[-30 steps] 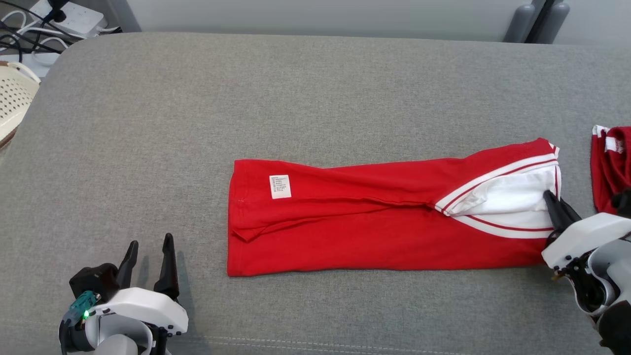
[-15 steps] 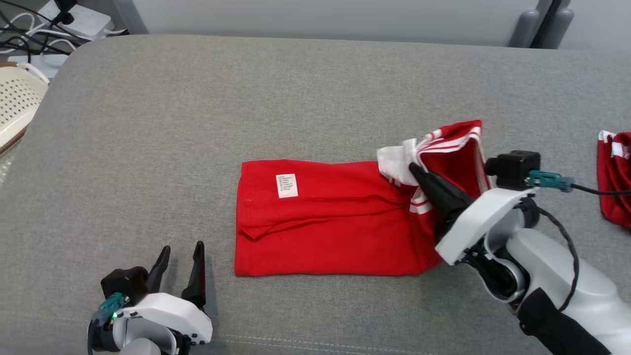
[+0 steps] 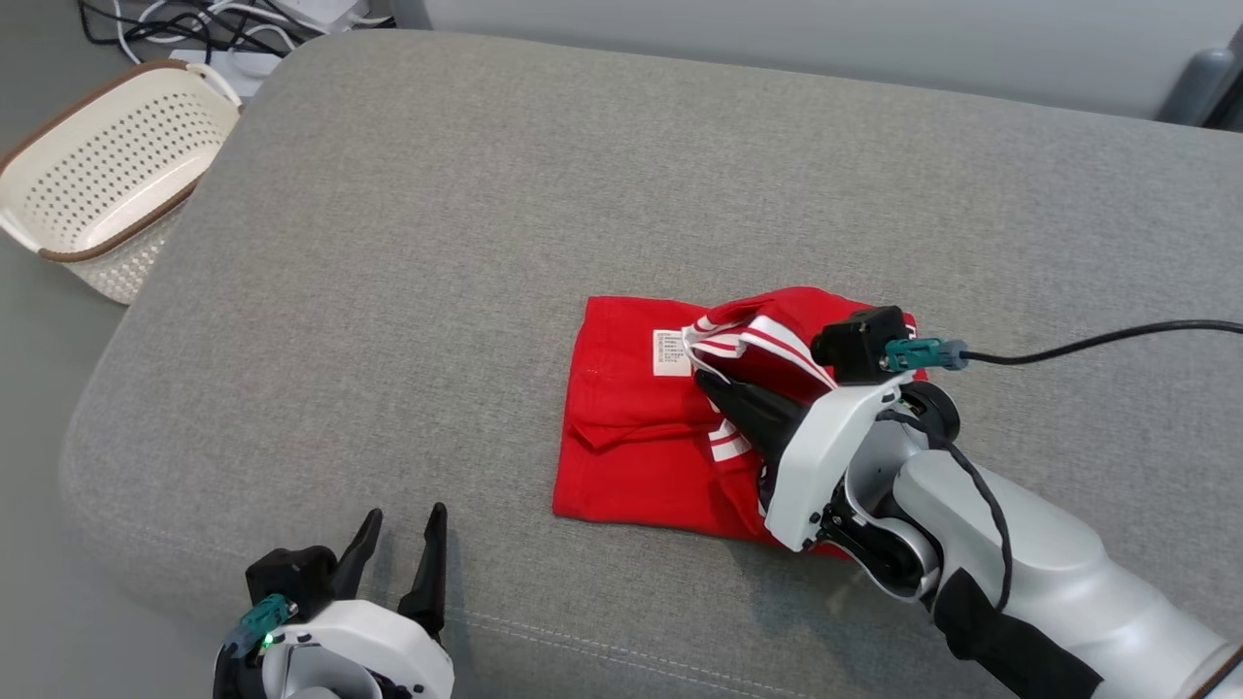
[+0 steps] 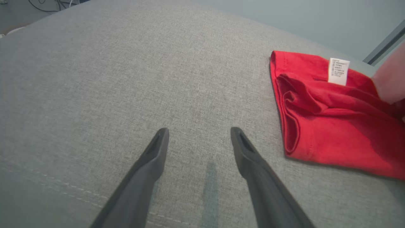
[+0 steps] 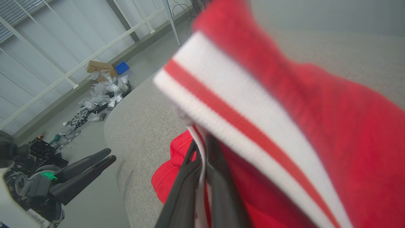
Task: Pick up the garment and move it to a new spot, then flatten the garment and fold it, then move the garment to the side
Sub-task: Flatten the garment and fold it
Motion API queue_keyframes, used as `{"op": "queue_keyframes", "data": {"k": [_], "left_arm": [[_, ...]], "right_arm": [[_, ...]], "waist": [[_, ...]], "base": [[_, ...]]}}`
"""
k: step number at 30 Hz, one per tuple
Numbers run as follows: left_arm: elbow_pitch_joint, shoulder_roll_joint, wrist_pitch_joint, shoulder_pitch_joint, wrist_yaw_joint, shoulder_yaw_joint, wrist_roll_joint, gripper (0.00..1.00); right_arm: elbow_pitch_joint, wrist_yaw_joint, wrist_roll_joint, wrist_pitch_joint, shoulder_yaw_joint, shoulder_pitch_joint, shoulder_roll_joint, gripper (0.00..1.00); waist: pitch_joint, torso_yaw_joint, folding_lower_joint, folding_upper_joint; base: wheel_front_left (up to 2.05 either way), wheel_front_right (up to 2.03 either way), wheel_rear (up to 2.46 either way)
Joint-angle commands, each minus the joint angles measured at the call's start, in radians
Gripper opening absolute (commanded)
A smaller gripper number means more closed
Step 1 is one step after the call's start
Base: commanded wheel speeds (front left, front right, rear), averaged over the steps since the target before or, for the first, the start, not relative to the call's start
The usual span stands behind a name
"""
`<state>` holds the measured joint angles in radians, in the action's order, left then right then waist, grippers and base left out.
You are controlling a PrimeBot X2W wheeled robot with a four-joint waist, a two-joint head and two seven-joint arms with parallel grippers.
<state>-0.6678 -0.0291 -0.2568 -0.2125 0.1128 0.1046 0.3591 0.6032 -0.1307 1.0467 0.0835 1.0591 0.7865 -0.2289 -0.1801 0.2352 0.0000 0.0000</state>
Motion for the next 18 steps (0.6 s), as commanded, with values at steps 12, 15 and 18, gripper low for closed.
{"op": "queue_keyframes", "data": {"k": [12, 15, 18], "left_arm": [[0.028, -0.021, -0.005, -0.022, -0.027, 0.139, 0.099, 1.0], [0.023, -0.021, -0.005, -0.021, -0.033, 0.162, 0.107, 1.0], [0.02, -0.021, -0.005, -0.016, -0.043, 0.168, 0.109, 1.0]], "right_arm": [[0.212, 0.0, -0.01, -0.025, 0.064, 0.125, 0.105, 0.0], [0.278, 0.0, 0.002, -0.021, 0.066, 0.144, 0.126, 1.0], [0.306, 0.0, 0.009, -0.02, 0.08, 0.172, 0.149, 1.0]], "waist": [[-0.025, 0.154, 0.0, 0.0], [-0.021, 0.183, 0.0, 0.0], [-0.014, 0.194, 0.0, 0.0]], "base": [[0.0, 0.0, 0.0], [0.0, 0.0, 0.0], [0.0, 0.0, 0.0]]}}
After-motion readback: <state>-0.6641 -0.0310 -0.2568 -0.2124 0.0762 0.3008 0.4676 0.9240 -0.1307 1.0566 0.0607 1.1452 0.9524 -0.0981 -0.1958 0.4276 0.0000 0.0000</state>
